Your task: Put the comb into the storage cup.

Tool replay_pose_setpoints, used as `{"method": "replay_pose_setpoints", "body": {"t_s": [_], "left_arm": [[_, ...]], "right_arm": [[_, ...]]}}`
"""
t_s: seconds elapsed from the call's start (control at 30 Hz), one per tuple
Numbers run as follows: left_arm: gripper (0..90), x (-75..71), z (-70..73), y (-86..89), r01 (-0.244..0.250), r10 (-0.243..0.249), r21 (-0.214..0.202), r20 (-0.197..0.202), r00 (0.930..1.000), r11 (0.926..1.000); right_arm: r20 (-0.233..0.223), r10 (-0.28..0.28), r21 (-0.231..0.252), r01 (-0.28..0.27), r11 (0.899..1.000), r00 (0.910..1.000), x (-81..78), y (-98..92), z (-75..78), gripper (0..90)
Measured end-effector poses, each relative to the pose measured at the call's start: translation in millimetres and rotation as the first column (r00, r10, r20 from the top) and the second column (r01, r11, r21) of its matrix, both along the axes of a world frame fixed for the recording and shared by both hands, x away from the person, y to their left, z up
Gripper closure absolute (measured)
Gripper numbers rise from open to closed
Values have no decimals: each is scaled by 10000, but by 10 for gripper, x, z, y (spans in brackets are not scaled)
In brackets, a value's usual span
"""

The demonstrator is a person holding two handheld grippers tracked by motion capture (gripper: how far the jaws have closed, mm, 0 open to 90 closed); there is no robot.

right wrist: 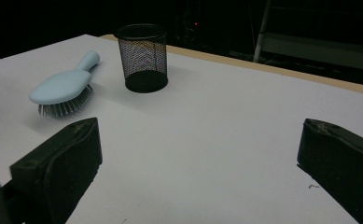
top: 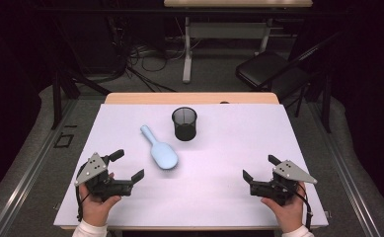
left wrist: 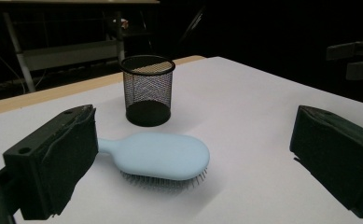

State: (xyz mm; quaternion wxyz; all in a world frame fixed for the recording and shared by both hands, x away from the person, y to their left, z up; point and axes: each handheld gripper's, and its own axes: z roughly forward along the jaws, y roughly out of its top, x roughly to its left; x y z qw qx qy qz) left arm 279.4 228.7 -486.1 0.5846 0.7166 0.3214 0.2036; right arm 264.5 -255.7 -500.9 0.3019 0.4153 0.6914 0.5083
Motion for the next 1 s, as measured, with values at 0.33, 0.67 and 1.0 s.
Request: {"method": "replay_pose_setpoints", "body": {"t_s": [0.33, 0.67, 1.0], "left_arm": [[16, 29, -11, -22, -52, 56, 146, -279, 9996, 9999], [43, 95, -25, -11, -361, 372, 154, -781, 9963, 9992], [184, 193, 39, 22, -569, 565, 1, -1272, 9903, 9984]], "right_arm": [[24, -68, -19, 69, 10000, 10000, -3, -28, -5, 0], [79, 109, -208, -108, 9997, 9999, 7, -2, -23, 0], [-127, 17, 19, -16, 10000, 9999, 13, -14, -37, 11]]}}
